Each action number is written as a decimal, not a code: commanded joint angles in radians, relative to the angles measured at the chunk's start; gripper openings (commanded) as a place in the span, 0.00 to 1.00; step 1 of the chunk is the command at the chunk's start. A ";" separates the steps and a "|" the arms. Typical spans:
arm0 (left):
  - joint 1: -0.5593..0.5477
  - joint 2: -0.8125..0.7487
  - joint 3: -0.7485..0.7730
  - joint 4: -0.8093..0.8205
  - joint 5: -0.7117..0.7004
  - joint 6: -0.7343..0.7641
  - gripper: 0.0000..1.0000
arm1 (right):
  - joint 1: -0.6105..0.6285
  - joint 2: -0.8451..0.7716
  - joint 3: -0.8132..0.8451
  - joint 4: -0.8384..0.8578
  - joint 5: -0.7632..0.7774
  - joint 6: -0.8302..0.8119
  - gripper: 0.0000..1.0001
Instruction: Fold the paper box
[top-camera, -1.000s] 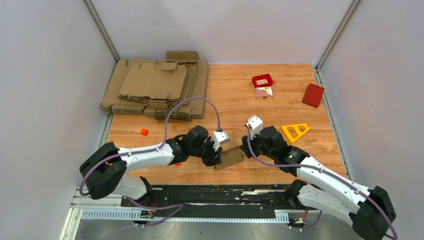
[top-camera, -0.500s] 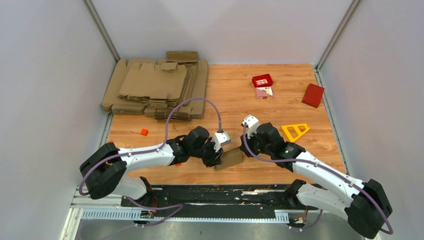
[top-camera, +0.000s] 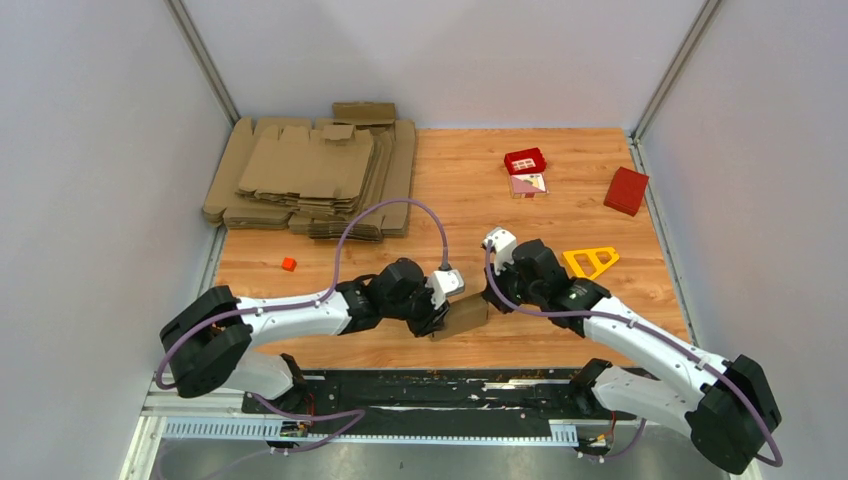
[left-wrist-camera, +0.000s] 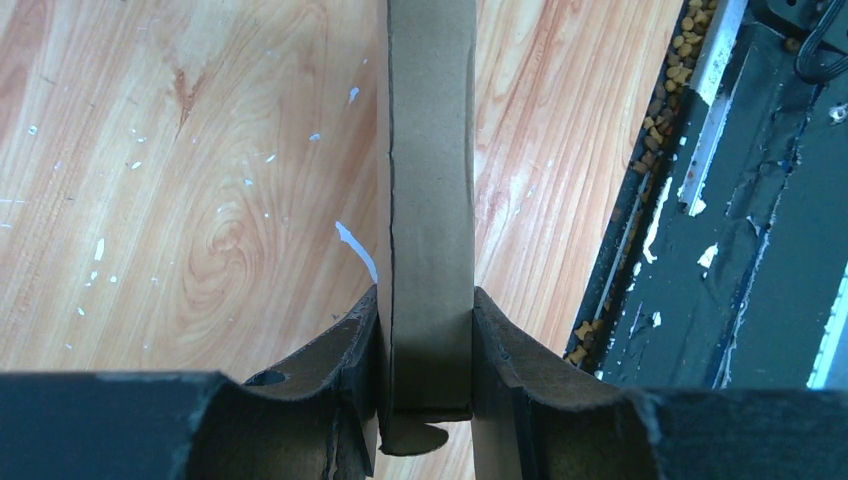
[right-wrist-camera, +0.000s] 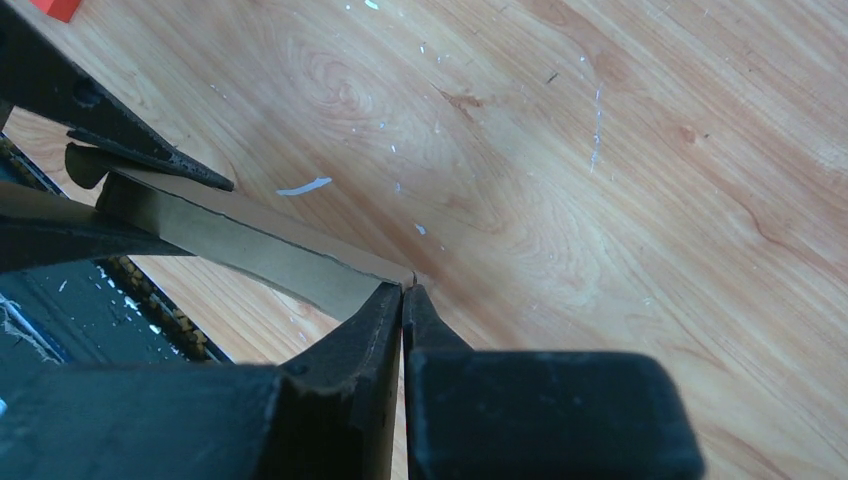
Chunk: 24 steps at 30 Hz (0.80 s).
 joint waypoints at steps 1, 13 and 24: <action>-0.032 -0.015 0.034 -0.018 -0.104 0.037 0.20 | -0.004 0.027 0.092 -0.076 -0.059 0.040 0.04; -0.050 -0.015 0.038 -0.042 -0.169 0.028 0.20 | -0.002 0.028 0.087 -0.077 -0.095 0.150 0.11; -0.051 -0.027 0.035 -0.040 -0.156 0.029 0.20 | -0.004 -0.017 0.081 -0.065 -0.017 0.148 0.20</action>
